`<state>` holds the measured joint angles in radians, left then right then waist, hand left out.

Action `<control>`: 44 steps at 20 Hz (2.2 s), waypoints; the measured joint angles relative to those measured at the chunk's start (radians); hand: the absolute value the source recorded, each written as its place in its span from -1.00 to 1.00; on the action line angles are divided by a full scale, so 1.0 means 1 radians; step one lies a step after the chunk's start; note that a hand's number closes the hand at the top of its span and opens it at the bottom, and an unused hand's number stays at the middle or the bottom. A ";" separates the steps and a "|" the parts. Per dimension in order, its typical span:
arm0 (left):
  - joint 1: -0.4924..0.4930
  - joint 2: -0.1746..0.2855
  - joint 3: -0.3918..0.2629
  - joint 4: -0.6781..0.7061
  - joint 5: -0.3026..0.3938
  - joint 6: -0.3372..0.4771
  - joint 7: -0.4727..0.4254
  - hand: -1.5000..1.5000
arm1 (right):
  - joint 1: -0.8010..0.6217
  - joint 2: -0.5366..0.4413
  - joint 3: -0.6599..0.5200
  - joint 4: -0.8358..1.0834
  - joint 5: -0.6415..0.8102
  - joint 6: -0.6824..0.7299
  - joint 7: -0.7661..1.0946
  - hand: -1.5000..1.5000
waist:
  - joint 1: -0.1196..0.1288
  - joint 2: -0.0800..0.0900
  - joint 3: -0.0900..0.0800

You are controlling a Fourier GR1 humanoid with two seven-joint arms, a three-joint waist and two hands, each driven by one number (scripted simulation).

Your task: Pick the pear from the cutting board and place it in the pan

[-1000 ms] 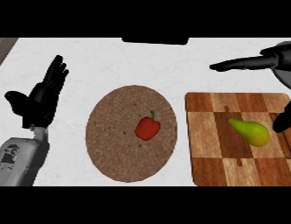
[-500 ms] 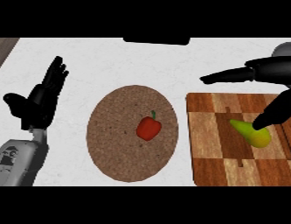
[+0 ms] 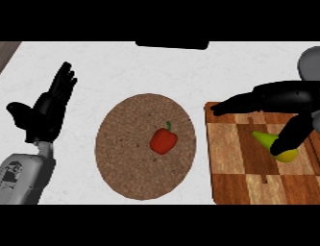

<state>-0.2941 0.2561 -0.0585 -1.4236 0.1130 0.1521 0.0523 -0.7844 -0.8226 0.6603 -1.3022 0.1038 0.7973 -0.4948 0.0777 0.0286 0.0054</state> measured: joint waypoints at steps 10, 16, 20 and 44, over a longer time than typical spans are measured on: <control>-0.005 0.009 0.018 0.002 0.004 -0.008 0.006 0.00 | -0.050 -0.039 0.219 0.105 0.203 -0.245 -0.246 -1.00 | -0.008 -0.006 -0.003; -0.010 0.010 0.027 0.010 -0.008 0.003 0.012 0.00 | -0.099 -0.032 0.333 0.217 0.316 -0.362 -0.367 -1.00 | -0.024 -0.012 -0.004; 0.010 0.009 0.032 0.006 -0.003 -0.007 0.001 0.00 | -0.114 0.002 0.393 0.282 0.353 -0.401 -0.405 -1.00 | -0.030 -0.015 -0.005; 0.032 0.011 0.065 -0.011 -0.011 -0.017 0.013 0.00 | -0.173 0.173 0.559 0.553 0.490 -0.577 -0.546 1.00 | -0.048 -0.033 -0.020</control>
<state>-0.2622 0.2673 0.0065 -1.4343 0.1024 0.1348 0.0651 -0.9577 -0.6496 1.2188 -0.7493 0.5934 0.2198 -1.0413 0.0300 -0.0046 -0.0147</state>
